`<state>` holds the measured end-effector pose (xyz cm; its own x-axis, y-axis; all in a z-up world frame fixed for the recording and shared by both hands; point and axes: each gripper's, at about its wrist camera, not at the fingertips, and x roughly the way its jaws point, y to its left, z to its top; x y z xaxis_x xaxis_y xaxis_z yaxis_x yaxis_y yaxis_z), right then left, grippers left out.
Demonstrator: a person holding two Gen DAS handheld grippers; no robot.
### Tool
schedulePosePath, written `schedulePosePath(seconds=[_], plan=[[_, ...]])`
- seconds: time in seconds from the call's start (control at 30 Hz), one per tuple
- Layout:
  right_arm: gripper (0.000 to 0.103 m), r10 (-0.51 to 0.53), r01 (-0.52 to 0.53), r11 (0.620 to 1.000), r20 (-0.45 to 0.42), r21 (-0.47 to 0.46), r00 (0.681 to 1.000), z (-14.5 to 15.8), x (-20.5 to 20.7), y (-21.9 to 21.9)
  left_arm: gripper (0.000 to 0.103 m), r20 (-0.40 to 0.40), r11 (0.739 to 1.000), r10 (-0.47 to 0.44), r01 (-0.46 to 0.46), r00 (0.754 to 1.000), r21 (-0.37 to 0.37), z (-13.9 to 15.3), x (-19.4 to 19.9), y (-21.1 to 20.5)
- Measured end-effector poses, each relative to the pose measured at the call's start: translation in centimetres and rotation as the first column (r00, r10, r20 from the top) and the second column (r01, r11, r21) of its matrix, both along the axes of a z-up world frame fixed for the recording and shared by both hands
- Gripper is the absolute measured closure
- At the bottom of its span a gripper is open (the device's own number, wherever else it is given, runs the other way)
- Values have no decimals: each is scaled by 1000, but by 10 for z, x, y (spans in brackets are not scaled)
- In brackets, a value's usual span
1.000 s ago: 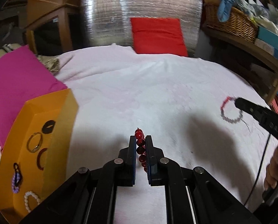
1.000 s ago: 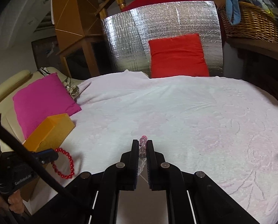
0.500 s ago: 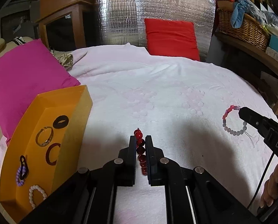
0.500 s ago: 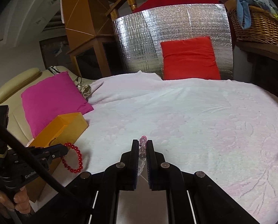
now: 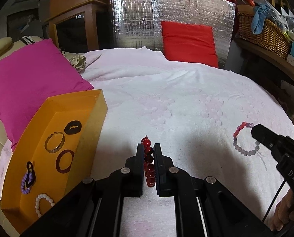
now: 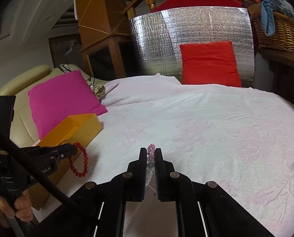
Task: Organize jewelry
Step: 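Carry both held bracelets toward the orange box beside the pink pillow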
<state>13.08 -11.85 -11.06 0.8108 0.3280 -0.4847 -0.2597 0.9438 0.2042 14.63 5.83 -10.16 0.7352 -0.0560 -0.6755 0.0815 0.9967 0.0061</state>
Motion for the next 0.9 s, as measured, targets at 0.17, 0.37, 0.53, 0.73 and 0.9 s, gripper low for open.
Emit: schedulePosePath(seconds=[0.17,0.37,0.53,0.73,0.9], plan=[[94,21,-21,1000,5,2,1000,1,1,10,94,12,1000,7,-7,1000,-9,6,-3,6],[94,47,-47,999,7,-1,999,-1,1,24,94,31,1000,24,-23,999,-20,13,-9,17],[94,64,-64,998,5,-2,998,-1,2,38,94,41,999,40,-38,998,-33,18,-13,30],[94,89,-89,996,10,-1,996,-1,-2,58,94,56,997,64,-61,996,-49,23,-18,50],[94,103,-104,995,22,6,994,5,-9,72,94,67,993,94,-89,993,-74,29,-23,71]])
